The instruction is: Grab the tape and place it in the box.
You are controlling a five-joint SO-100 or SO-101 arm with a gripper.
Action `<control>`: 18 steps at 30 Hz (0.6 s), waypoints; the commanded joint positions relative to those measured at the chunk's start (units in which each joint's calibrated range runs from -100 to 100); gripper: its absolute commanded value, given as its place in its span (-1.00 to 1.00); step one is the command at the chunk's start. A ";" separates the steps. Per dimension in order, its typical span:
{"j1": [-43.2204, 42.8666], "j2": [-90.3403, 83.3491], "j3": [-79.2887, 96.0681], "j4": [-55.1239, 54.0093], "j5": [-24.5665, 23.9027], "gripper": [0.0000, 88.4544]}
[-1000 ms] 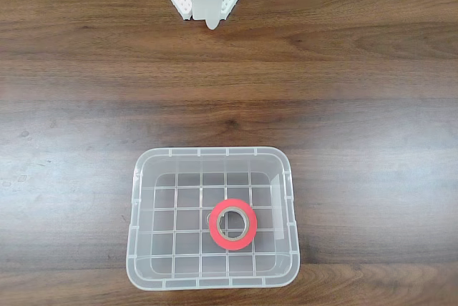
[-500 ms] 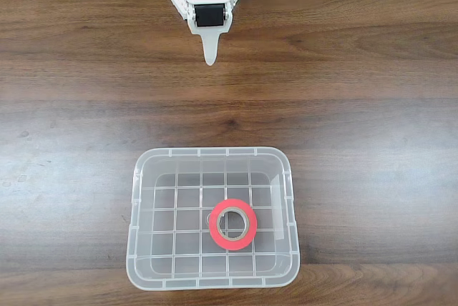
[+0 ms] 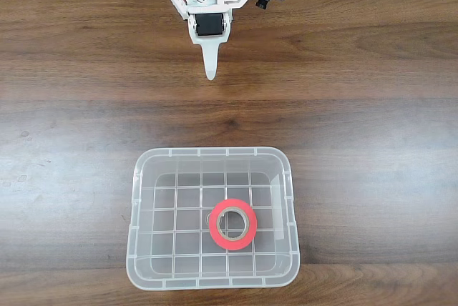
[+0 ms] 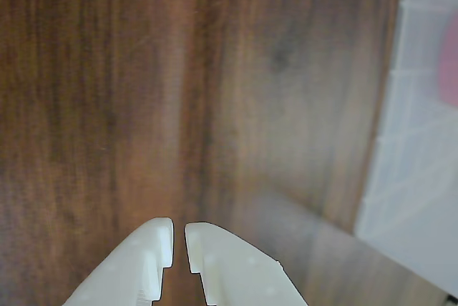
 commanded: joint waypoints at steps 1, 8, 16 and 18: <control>0.23 -1.39 -0.65 -0.36 -0.34 -0.96; 0.45 -1.39 -0.65 -0.36 -0.34 -0.96; 0.45 -1.39 -0.65 -0.36 -0.34 -0.96; 0.45 -1.39 -0.65 -0.36 -0.34 -0.96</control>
